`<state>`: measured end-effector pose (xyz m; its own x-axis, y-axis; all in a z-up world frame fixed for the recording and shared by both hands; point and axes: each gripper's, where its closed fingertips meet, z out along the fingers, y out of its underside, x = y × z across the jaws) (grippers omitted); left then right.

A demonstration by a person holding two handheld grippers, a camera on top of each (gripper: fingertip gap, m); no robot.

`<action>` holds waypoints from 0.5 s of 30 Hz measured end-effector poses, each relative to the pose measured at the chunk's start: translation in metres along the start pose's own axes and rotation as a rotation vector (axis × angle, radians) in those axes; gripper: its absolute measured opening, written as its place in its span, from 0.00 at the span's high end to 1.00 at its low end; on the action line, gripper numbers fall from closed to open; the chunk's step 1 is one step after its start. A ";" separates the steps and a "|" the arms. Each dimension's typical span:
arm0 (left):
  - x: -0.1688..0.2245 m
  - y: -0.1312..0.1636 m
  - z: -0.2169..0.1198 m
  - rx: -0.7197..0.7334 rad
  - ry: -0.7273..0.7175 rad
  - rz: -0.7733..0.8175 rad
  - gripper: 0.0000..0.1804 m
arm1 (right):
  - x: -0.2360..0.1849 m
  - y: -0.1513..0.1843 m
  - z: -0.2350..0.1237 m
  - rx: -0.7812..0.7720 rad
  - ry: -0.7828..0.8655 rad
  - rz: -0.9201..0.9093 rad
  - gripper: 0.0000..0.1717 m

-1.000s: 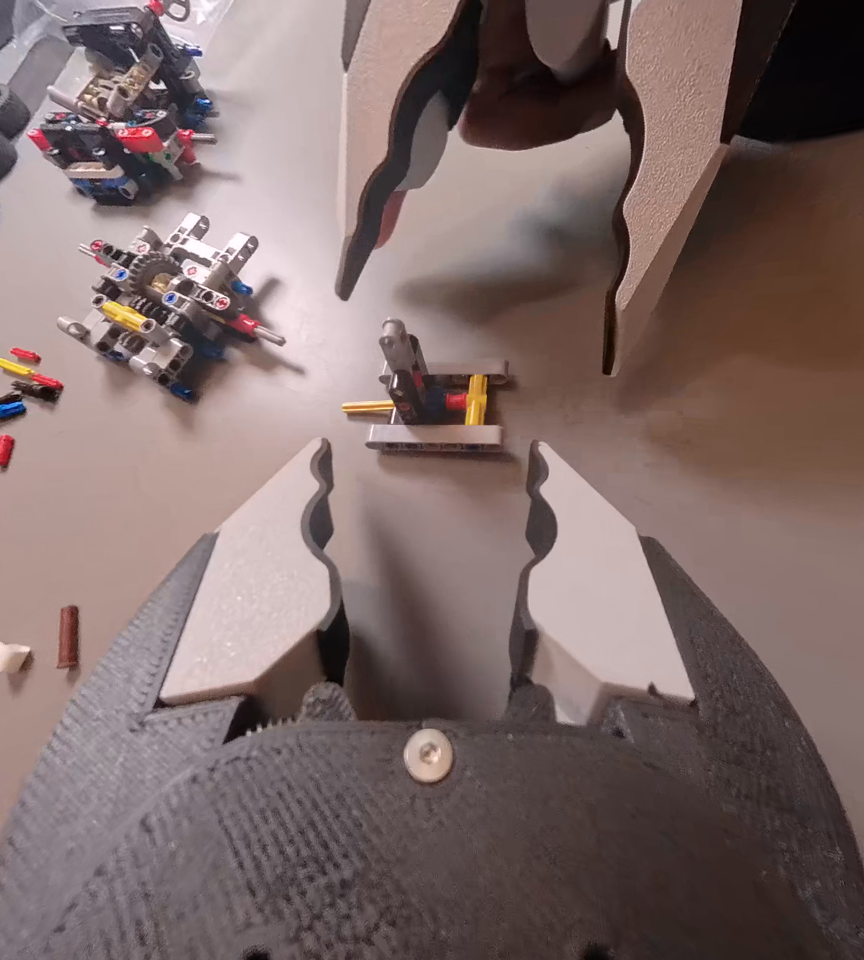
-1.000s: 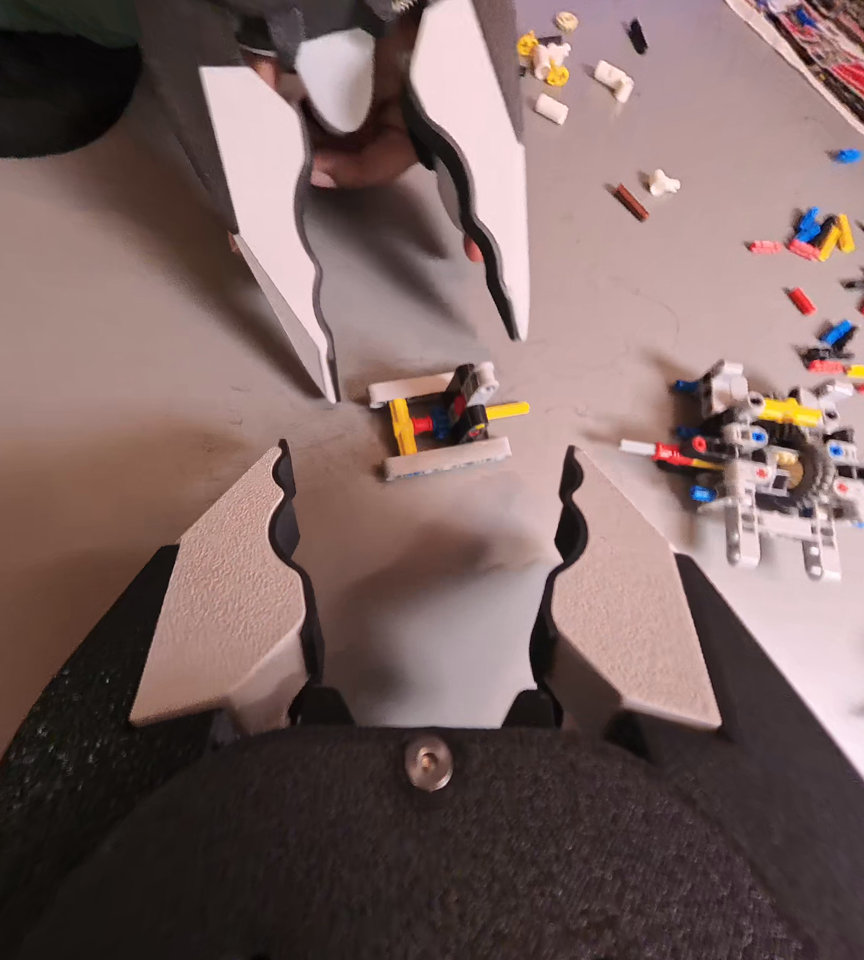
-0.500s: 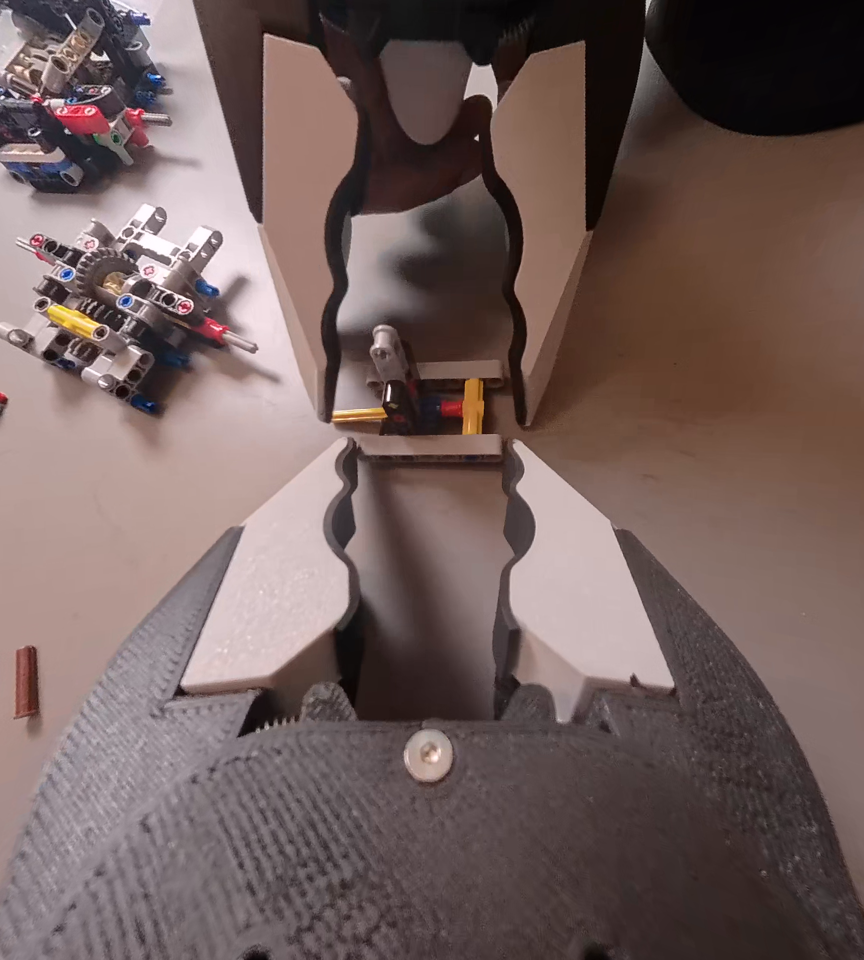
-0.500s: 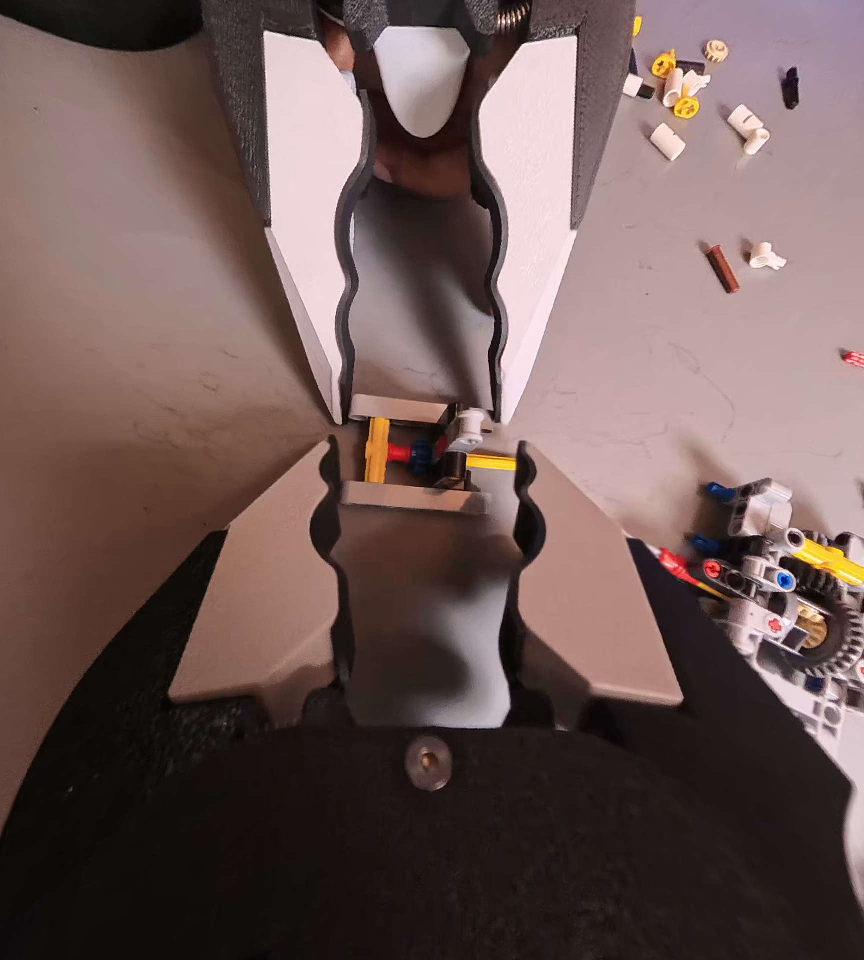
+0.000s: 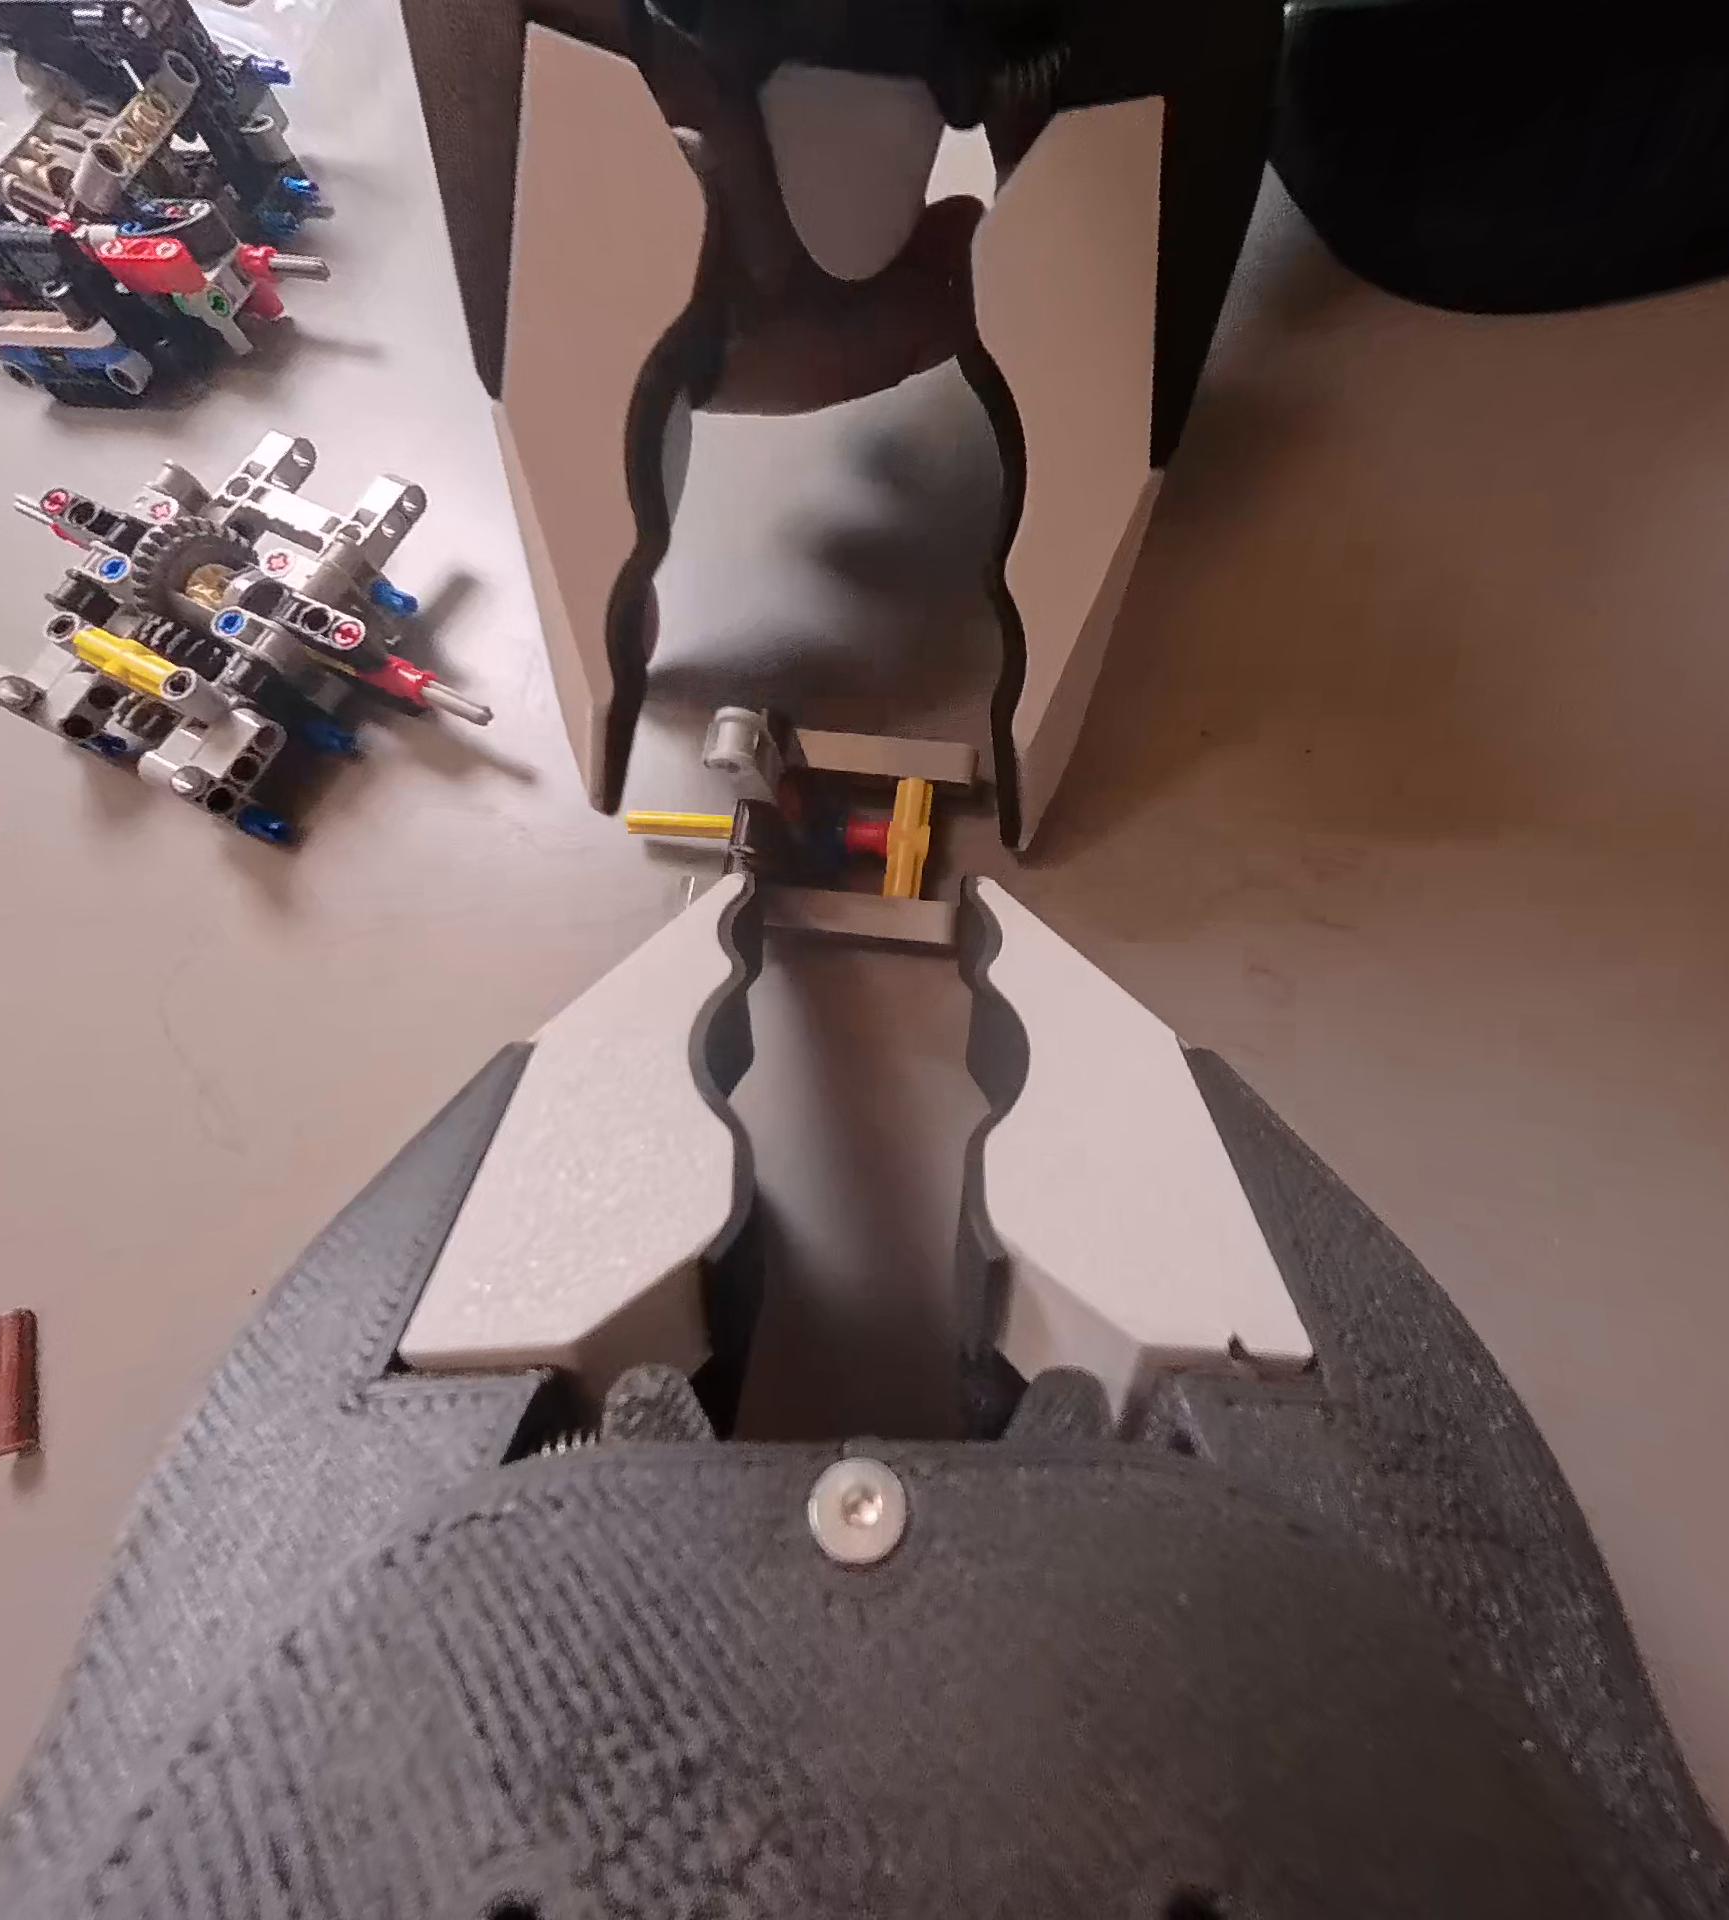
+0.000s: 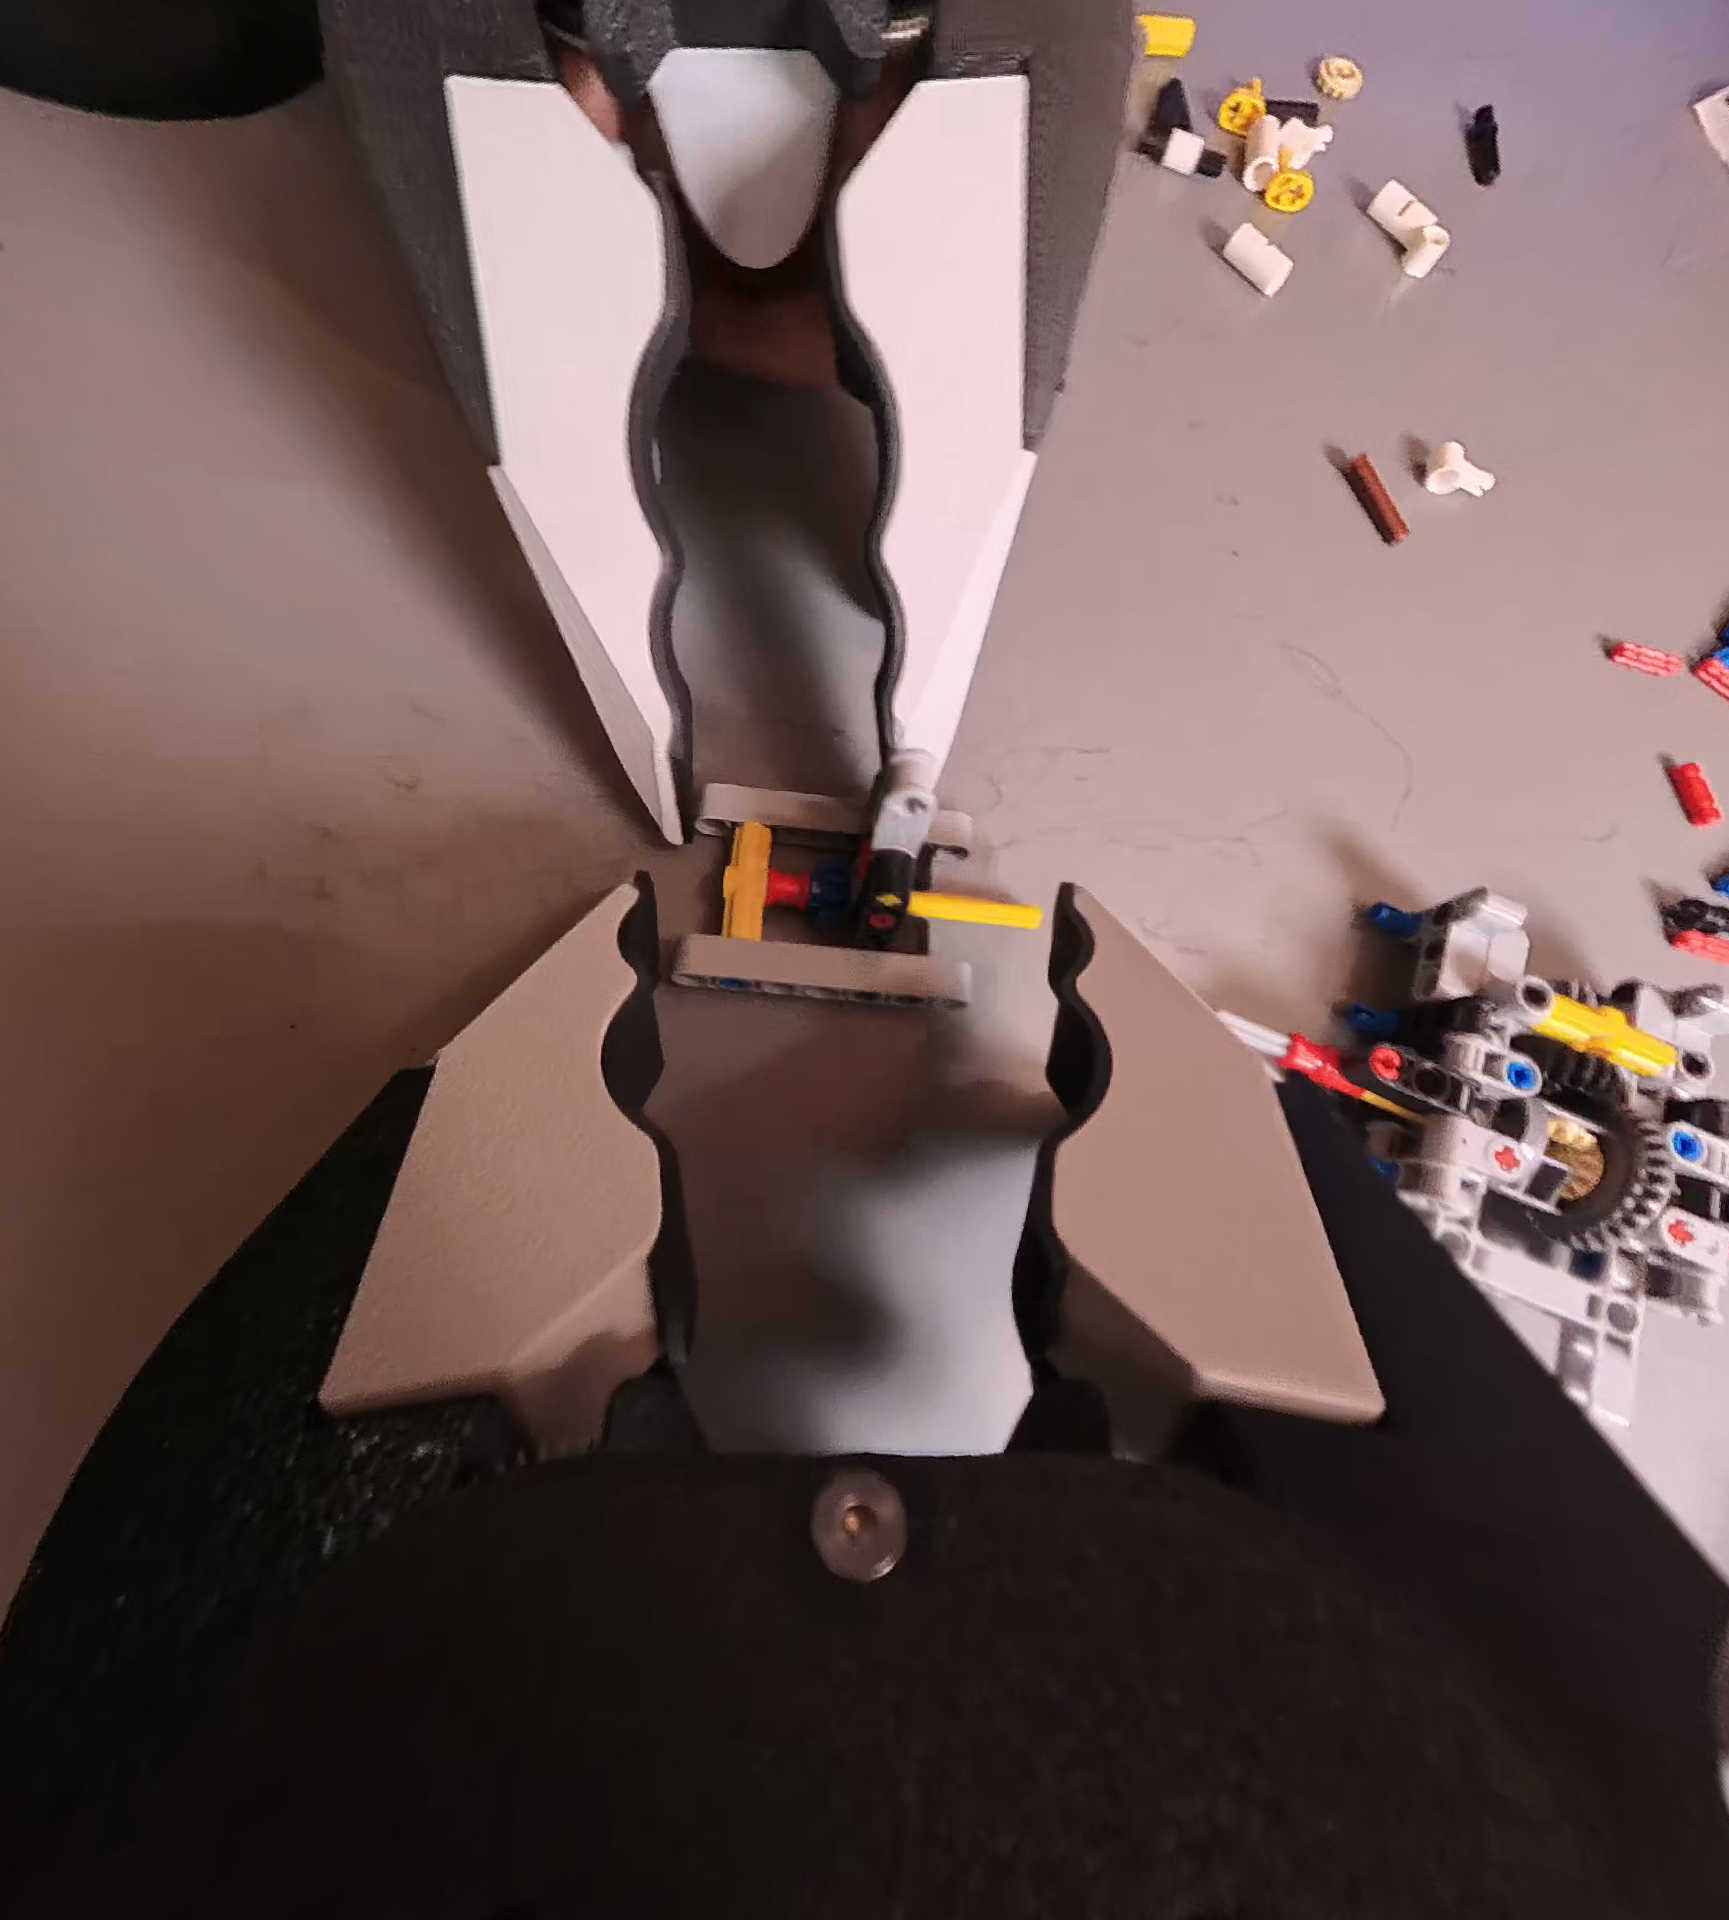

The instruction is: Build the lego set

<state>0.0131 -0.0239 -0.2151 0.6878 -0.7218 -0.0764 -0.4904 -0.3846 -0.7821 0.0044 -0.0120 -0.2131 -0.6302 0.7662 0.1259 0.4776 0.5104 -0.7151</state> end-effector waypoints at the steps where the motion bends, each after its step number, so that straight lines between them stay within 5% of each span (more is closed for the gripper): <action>1: 0.000 0.000 0.000 -0.001 0.002 0.005 0.80 | 0.003 0.001 -0.002 0.005 0.002 0.026 0.56; 9: -0.001 -0.001 -0.004 0.006 0.033 -0.010 0.79 | 0.003 0.005 0.002 -0.050 -0.048 0.066 0.54; 15: -0.008 -0.006 -0.005 0.019 0.050 -0.074 0.67 | 0.003 0.007 0.004 -0.088 -0.060 0.058 0.56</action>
<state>0.0081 -0.0189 -0.2071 0.6937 -0.7201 0.0126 -0.4286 -0.4268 -0.7963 0.0037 -0.0079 -0.2206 -0.6345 0.7718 0.0427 0.5645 0.5004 -0.6564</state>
